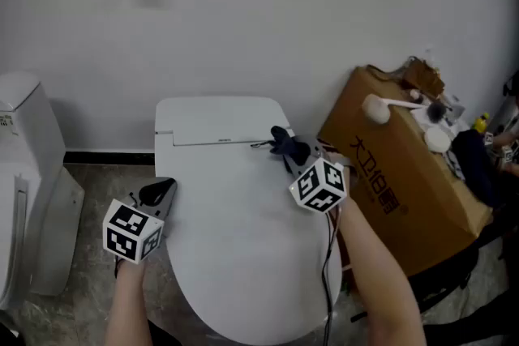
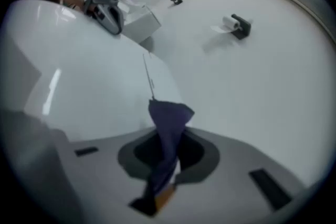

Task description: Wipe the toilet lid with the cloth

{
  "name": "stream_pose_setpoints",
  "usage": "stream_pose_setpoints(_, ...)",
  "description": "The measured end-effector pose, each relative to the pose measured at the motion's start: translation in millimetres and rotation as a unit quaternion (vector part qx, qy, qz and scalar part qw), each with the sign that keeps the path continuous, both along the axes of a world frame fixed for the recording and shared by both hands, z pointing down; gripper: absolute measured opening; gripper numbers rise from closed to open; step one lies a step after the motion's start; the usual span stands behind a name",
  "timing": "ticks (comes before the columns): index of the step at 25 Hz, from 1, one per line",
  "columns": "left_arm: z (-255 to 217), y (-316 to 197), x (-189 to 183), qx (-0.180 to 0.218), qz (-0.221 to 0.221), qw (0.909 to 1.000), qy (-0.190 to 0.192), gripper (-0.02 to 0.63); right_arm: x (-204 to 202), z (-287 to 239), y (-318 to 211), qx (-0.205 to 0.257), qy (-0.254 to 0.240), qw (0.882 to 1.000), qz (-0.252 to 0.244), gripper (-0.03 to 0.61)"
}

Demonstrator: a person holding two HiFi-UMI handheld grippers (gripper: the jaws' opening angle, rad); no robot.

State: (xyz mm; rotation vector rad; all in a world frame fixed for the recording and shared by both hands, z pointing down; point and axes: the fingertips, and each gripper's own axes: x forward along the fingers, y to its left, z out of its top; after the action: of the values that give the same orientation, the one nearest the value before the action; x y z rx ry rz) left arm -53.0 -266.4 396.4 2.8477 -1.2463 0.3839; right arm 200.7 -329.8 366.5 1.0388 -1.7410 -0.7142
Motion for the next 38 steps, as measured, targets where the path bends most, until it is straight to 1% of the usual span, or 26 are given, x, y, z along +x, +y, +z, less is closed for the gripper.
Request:
stream_pose_setpoints(3,-2,-2,1,-0.001,-0.006,0.9998,0.021,0.017,4,5,-11,0.003,0.067,0.998,-0.005,0.063)
stream_pose_setpoints(5,-2,-3,1,-0.002,-0.008,0.9996,0.026,0.017,7,7,-19,0.005,0.103,0.995,-0.007,0.063)
stream_pose_setpoints(11,-2,-4,-1,-0.006,-0.009,0.9991,0.042,0.017,18,20,-31,-0.023,0.149,0.988,-0.007,0.063)
stream_pose_setpoints(14,-2,-4,0,-0.006,-0.011,0.9989,0.045,0.017,20,25,-31,-0.029,0.158,0.987,-0.009,0.063)
stream_pose_setpoints(18,-2,-4,0,-0.004,-0.011,0.9993,0.036,0.015,18,30,-30,-0.031,0.175,0.984,-0.018,0.063)
stream_pose_setpoints(22,-2,-4,-1,-0.005,-0.012,0.9992,0.038,0.017,14,40,-24,-0.05,0.182,0.982,-0.026,0.063)
stream_pose_setpoints(25,-2,-4,-1,-0.005,-0.011,0.9992,0.037,0.017,13,49,-18,-0.066,0.181,0.981,-0.028,0.063)
stream_pose_setpoints(29,-2,-4,-1,-0.004,-0.011,0.9993,0.034,0.017,13,52,-12,-0.076,0.174,0.981,-0.03,0.063)
stream_pose_setpoints(38,-1,-4,-1,-0.005,-0.01,0.9995,0.028,0.017,16,53,14,-0.085,0.17,0.981,-0.03,0.063)
